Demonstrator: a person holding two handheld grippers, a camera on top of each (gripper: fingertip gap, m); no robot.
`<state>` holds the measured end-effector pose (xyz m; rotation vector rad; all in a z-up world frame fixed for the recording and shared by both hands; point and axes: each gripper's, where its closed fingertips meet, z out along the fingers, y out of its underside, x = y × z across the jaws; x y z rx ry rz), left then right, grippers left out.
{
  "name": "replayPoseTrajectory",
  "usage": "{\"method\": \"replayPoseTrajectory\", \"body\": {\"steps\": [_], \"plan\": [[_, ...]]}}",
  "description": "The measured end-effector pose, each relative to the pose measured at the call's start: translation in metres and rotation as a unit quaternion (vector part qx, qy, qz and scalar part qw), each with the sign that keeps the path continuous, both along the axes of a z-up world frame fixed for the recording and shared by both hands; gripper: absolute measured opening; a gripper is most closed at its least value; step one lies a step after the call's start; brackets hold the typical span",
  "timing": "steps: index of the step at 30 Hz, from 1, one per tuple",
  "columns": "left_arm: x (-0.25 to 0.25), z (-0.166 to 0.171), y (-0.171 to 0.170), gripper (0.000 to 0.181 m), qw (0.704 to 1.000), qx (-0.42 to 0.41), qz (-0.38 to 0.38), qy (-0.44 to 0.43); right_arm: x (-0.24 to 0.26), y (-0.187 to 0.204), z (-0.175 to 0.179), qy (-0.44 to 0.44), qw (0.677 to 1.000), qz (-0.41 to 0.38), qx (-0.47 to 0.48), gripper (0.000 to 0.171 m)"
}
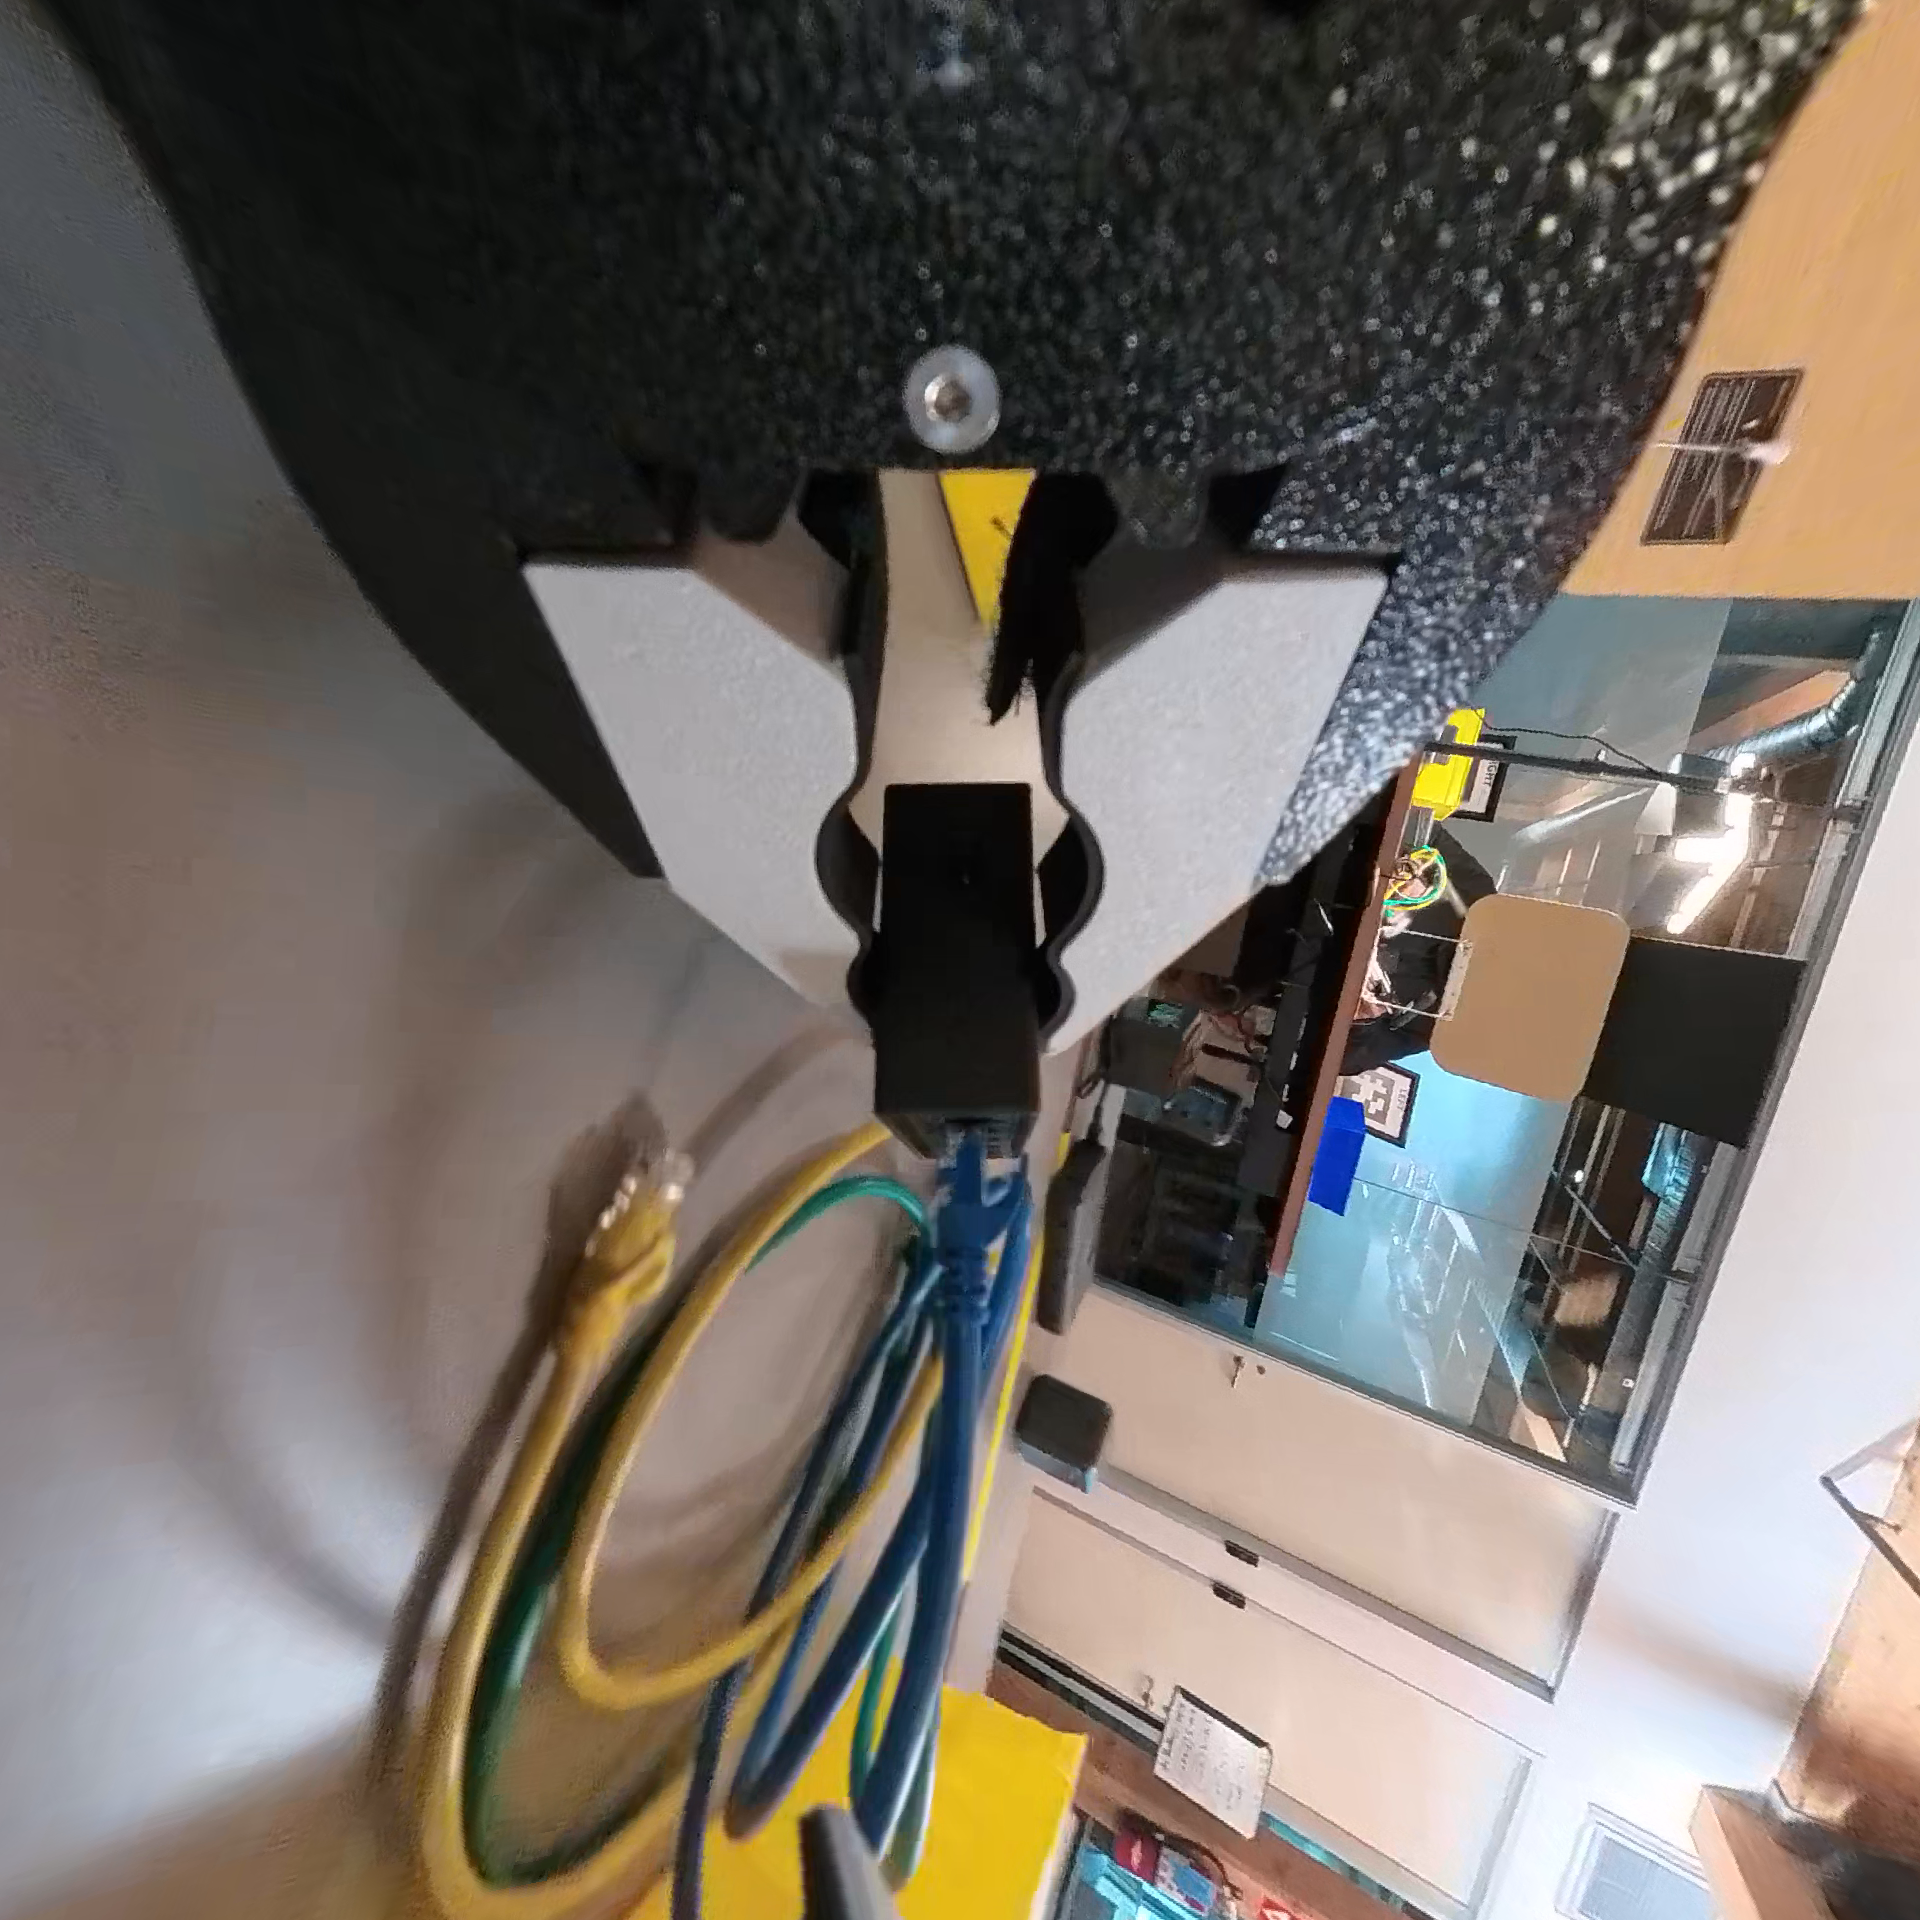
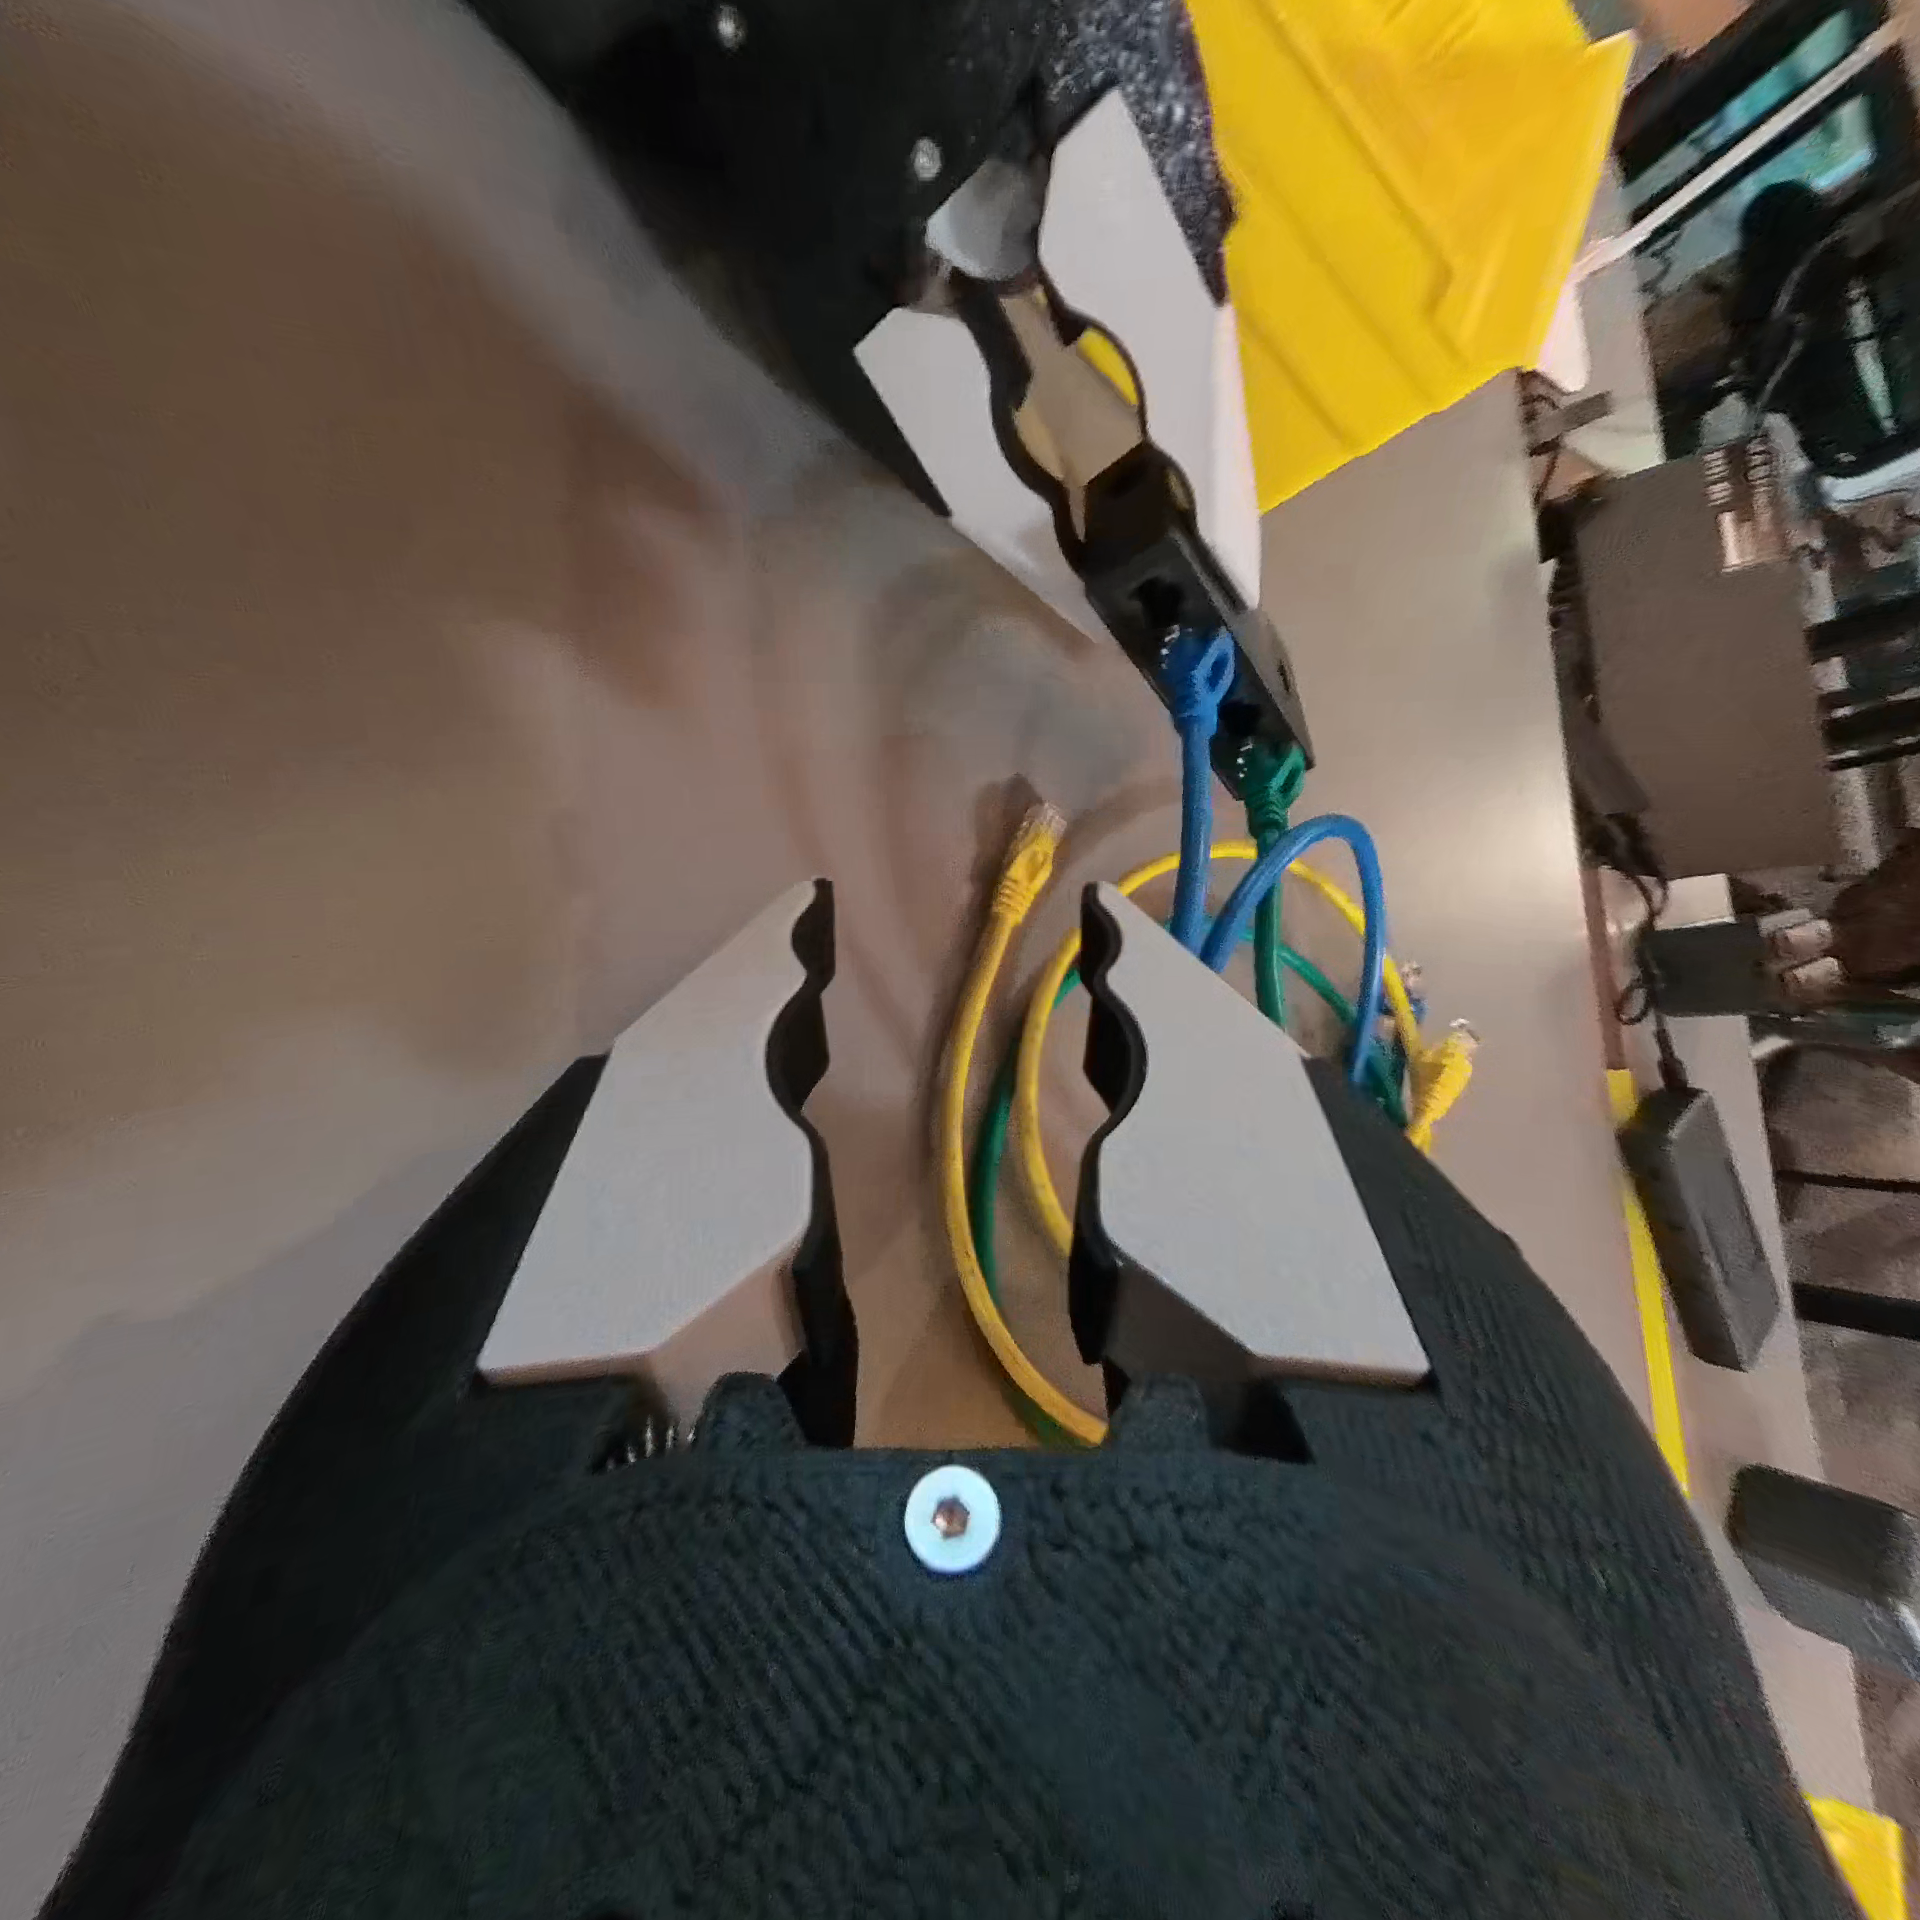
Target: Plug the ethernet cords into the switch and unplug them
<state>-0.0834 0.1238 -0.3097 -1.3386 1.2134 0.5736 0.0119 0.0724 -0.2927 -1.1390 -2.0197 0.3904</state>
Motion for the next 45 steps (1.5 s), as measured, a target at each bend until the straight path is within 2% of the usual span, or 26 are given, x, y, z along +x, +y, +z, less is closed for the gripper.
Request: {"method": "replayPoseTrajectory", "body": {"steps": [1, 6, 11, 14, 17, 20, 22, 24, 27, 31, 32, 34, 38, 45], "plan": [[0.000, 0.004, -0.001, 0.024, 1.000, 0.006, -0.001, -0.010, -0.001, 0.001, 0.002, 0.008, 1.000, -0.003, -0.001, 0.047], [-0.002, 0.035, -0.008, 0.024, 0.995, 0.049, -0.014, -0.087, -0.004, 0.007, 0.016, 0.064, 0.998, -0.021, 0.014, 0.046], [-0.003, 0.048, -0.012, 0.023, 0.992, 0.066, -0.016, -0.111, -0.004, 0.019, 0.045, 0.142, 0.988, -0.043, 0.049, 0.043], [-0.004, 0.074, -0.012, 0.023, 0.985, 0.079, -0.015, -0.150, 0.003, 0.026, 0.055, 0.164, 0.982, -0.061, 0.066, 0.037], [-0.003, 0.096, -0.006, 0.023, 0.982, 0.075, -0.010, -0.174, 0.008, 0.035, 0.049, 0.149, 0.983, -0.099, 0.050, 0.037], [-0.003, 0.118, 0.001, 0.023, 0.981, 0.086, -0.006, -0.174, 0.014, 0.066, 0.040, 0.136, 0.969, -0.208, 0.012, 0.039], [-0.003, 0.132, 0.006, 0.023, 0.981, 0.088, -0.002, -0.175, 0.014, 0.075, 0.029, 0.123, 0.956, -0.261, -0.053, 0.041], [-0.004, 0.145, 0.009, 0.023, 0.980, 0.091, 0.001, -0.177, 0.015, 0.079, 0.011, 0.089, 0.944, -0.296, -0.112, 0.053], [-0.005, 0.167, 0.009, 0.023, 0.978, 0.109, 0.005, -0.179, 0.010, 0.083, 0.002, 0.094, 0.931, -0.321, -0.144, 0.054], [-0.005, 0.195, 0.006, 0.023, 0.974, 0.126, 0.002, -0.186, 0.001, 0.089, 0.016, 0.157, 0.914, -0.339, -0.160, 0.030], [-0.005, 0.201, 0.007, 0.023, 0.974, 0.130, 0.003, -0.187, -0.001, 0.090, 0.019, 0.168, 0.911, -0.341, -0.163, 0.014], [-0.006, 0.211, 0.008, 0.023, 0.973, 0.137, 0.004, -0.188, -0.002, 0.093, 0.024, 0.186, 0.904, -0.349, -0.162, 0.007], [-0.016, 0.236, 0.015, 0.023, 0.970, 0.156, 0.025, -0.184, 0.000, 0.092, 0.029, 0.208, 0.896, -0.360, -0.155, 0.004], [-0.056, 0.288, 0.033, 0.023, 0.957, 0.185, 0.075, -0.209, 0.021, 0.089, 0.029, 0.268, 0.863, -0.390, -0.178, 0.003]]}}
